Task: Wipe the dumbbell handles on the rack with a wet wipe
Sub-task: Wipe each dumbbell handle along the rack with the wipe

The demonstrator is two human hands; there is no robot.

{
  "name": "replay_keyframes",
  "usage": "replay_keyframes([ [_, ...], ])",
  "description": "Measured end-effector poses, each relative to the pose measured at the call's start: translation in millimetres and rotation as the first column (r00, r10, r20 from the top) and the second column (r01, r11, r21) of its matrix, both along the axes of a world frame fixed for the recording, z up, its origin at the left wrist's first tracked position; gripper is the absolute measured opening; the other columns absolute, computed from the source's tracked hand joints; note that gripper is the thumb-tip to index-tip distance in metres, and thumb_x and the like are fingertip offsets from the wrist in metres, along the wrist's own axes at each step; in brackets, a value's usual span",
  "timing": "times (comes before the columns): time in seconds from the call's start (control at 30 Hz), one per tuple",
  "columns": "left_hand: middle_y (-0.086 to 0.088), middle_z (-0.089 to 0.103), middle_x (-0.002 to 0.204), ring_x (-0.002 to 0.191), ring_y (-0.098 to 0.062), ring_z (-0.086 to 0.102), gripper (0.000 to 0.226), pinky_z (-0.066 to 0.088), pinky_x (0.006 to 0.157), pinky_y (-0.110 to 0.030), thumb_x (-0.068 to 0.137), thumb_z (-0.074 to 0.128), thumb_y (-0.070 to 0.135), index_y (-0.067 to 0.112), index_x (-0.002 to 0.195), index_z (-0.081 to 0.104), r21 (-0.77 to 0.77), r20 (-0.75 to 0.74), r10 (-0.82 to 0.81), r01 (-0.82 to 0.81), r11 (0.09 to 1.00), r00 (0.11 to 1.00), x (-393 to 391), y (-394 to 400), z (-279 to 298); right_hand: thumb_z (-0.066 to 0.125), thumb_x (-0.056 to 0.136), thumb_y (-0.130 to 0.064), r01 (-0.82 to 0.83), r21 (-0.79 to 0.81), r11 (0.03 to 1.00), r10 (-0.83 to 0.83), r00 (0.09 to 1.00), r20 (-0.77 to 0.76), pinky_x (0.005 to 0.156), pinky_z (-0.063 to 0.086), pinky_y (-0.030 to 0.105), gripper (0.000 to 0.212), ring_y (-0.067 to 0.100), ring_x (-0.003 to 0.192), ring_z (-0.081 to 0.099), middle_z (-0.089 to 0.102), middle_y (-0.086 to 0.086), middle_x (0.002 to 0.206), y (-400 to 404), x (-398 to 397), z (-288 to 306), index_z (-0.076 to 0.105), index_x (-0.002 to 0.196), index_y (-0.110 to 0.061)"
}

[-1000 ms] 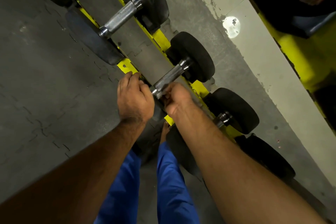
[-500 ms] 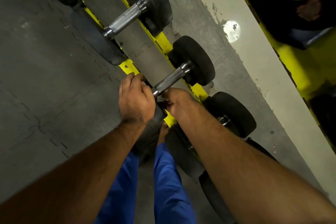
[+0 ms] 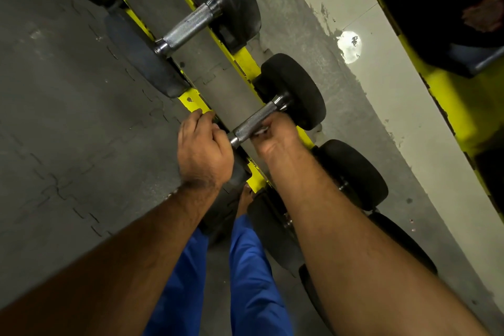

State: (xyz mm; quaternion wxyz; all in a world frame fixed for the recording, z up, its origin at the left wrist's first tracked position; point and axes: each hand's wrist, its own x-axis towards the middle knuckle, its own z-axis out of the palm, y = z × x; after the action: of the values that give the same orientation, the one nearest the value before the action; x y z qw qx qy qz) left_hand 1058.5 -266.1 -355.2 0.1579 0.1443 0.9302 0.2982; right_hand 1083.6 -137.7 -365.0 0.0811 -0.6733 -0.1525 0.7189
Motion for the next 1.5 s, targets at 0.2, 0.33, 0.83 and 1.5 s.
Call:
replay_keyframes([
  [0.2,-0.016,0.059,0.132,0.124,-0.029,0.051,0.053,0.039,0.102,-0.036,0.091,0.031,0.031,0.004,0.123,0.064,0.008,0.000,0.001,-0.001,1.000,1.000,-0.4,0.1,0.0,0.041,0.074,0.002,-0.063,-0.024,0.998,0.062,0.997,-0.043,0.065,0.054,0.029,0.030,0.027,0.074,0.062,0.063,0.014,0.086,-23.5,13.6,5.5,0.060,0.096,-0.003],
  [0.33,-0.017,0.059,0.130,0.124,-0.029,0.052,0.052,0.038,0.101,-0.033,0.091,0.031,0.030,0.004,0.121,0.065,0.023,-0.006,-0.012,0.012,1.000,1.000,-0.8,-2.0,-1.6,0.037,0.089,0.003,0.234,-0.004,0.972,-0.231,0.958,-0.171,0.079,0.051,0.029,0.030,0.018,0.081,0.061,0.064,0.007,0.087,6.1,8.4,-7.5,0.064,0.092,-0.009],
  [0.83,-0.017,0.059,0.128,0.121,-0.031,0.053,0.048,0.042,0.101,-0.041,0.091,0.035,0.026,0.003,0.120,0.065,0.025,0.013,-0.007,0.006,1.000,1.000,0.5,0.1,-2.3,0.064,0.094,-0.015,0.054,-0.012,0.998,-0.056,0.967,-0.248,0.069,0.052,0.029,0.019,0.011,0.063,0.058,0.060,-0.002,0.057,24.4,6.5,-13.2,0.058,0.076,-0.014],
  [1.5,-0.017,0.059,0.128,0.122,-0.031,0.052,0.051,0.040,0.101,-0.039,0.090,0.031,0.031,0.002,0.116,0.066,0.019,0.021,-0.013,0.012,1.000,1.000,-1.2,-1.9,0.2,0.054,0.099,-0.012,0.041,0.009,0.999,-0.033,0.910,-0.414,0.076,0.058,0.026,0.015,0.012,0.073,0.070,0.072,0.004,0.077,21.1,28.9,-17.7,0.065,0.090,-0.009],
])
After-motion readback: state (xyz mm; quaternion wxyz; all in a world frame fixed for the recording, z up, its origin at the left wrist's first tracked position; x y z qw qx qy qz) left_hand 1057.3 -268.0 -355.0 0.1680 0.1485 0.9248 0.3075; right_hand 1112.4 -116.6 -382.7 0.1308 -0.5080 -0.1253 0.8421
